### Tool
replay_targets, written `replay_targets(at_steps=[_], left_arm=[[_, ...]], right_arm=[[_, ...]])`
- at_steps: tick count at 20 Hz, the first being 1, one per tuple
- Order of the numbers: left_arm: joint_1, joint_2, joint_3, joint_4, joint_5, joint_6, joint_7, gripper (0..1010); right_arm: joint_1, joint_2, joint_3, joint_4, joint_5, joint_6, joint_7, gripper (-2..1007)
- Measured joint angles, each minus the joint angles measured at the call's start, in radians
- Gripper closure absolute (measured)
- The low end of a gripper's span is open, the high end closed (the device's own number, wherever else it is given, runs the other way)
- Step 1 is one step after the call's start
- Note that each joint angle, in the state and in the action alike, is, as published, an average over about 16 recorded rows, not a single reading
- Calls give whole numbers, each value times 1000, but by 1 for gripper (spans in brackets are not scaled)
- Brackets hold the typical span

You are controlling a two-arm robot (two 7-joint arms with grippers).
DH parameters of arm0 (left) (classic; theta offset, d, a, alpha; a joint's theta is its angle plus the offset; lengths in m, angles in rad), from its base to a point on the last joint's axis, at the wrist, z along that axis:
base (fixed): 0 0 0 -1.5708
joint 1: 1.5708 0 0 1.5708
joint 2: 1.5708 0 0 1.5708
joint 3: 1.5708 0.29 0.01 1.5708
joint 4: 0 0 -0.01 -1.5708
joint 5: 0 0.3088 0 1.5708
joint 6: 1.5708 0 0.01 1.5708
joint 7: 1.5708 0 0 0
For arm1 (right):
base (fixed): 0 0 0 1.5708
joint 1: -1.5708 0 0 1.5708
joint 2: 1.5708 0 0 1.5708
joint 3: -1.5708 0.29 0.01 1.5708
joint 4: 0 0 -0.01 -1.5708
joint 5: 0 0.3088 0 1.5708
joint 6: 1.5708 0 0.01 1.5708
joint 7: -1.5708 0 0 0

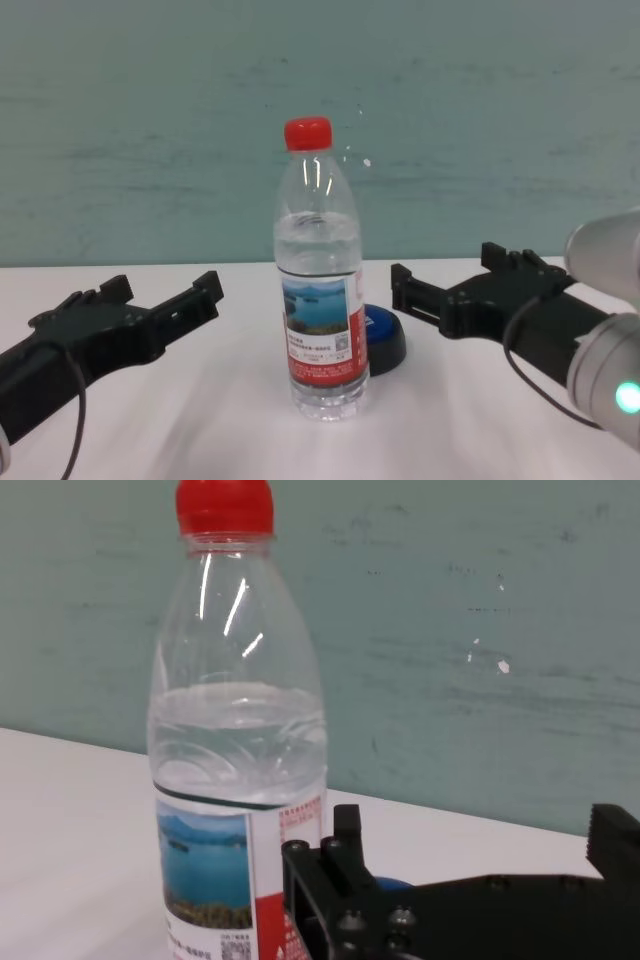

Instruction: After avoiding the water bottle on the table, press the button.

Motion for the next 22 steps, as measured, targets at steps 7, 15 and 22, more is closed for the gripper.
replay_targets(at_steps=[7, 15, 22], left_arm=[[0, 0, 0, 0, 0, 0, 0, 0], [0, 0, 0, 0, 0, 0, 0, 0], [0, 0, 0, 0, 0, 0, 0, 0]], right_arm=[[-21, -6, 1, -16, -3, 0, 4, 1], [-44, -13, -3, -36, -4, -2, 4, 1], [-62, -16, -8, -54, -5, -3, 3, 1]])
